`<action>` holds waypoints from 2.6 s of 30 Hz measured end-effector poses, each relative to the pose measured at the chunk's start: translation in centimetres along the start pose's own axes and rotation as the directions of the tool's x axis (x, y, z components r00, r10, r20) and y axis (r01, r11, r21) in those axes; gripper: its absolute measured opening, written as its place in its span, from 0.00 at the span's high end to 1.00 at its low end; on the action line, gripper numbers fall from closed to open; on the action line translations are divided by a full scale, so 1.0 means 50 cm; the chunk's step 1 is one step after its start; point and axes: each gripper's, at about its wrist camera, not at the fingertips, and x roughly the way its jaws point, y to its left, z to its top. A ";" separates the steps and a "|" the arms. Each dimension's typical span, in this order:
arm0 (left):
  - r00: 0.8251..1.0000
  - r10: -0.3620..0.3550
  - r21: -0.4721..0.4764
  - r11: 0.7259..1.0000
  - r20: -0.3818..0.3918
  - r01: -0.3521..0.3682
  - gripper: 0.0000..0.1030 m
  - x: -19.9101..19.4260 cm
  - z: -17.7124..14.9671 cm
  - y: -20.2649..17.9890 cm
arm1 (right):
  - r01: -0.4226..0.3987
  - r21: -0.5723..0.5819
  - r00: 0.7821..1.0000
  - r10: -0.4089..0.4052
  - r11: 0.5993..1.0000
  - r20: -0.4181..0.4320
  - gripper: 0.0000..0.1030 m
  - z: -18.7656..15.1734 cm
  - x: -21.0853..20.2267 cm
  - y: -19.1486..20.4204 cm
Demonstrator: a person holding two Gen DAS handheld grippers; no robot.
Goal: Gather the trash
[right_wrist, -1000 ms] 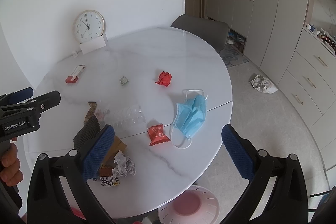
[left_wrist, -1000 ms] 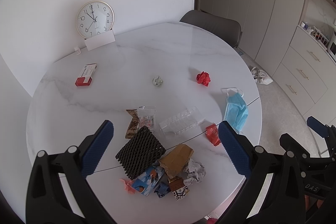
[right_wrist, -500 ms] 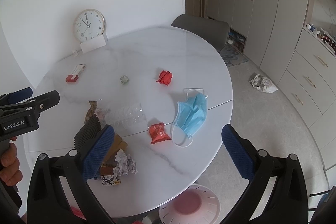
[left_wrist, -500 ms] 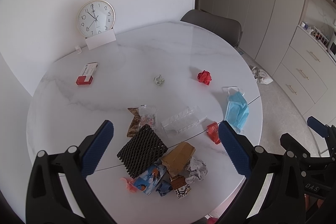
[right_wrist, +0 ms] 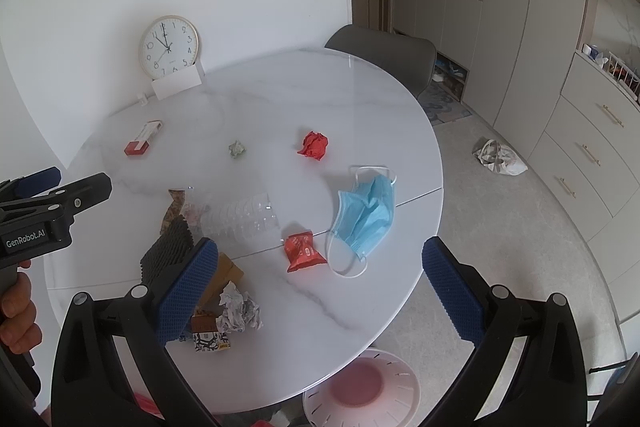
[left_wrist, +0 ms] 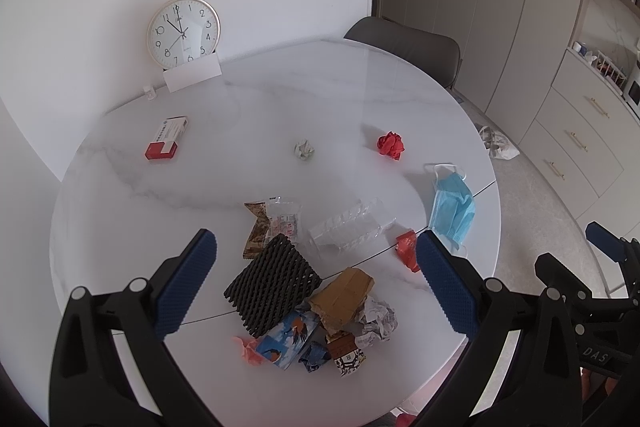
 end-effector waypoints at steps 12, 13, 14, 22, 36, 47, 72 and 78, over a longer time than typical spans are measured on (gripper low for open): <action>0.998 -0.055 0.022 0.998 0.010 0.054 0.08 0.013 -0.013 0.031 | 0.001 0.005 1.000 -0.001 1.000 -0.029 0.02 -0.007 0.020 -0.002; 0.997 -0.074 0.025 0.997 0.015 0.073 0.08 0.019 -0.017 0.045 | 0.000 0.007 0.999 0.000 1.000 -0.040 0.02 -0.005 0.031 -0.002; 0.995 -0.096 0.037 0.995 0.016 0.095 0.08 0.027 -0.022 0.060 | -0.001 0.010 0.999 0.002 1.000 -0.052 0.02 -0.007 0.039 -0.004; 0.983 -0.152 0.134 0.977 -0.099 0.165 0.07 0.156 -0.079 0.195 | -0.117 0.043 0.985 0.121 0.992 -0.123 0.02 -0.022 0.112 0.021; 0.952 -0.211 0.143 0.959 -0.223 0.246 0.08 0.281 -0.128 0.306 | -0.432 0.003 0.829 0.399 0.902 -0.393 0.20 -0.015 0.347 0.289; 0.949 -0.226 0.081 0.965 -0.218 0.248 0.08 0.282 -0.123 0.354 | -0.418 0.179 0.693 0.440 0.891 -0.571 0.47 -0.050 0.500 0.329; 0.869 -0.482 0.588 0.673 -0.111 0.448 0.07 0.241 0.058 -0.040 | -0.380 0.326 0.905 0.421 0.866 -0.063 0.82 0.003 0.105 -0.093; 0.761 -0.584 0.785 0.316 -0.282 0.533 0.07 0.330 0.095 -0.247 | -0.201 0.464 0.968 0.249 0.863 -0.043 0.82 -0.100 0.032 -0.224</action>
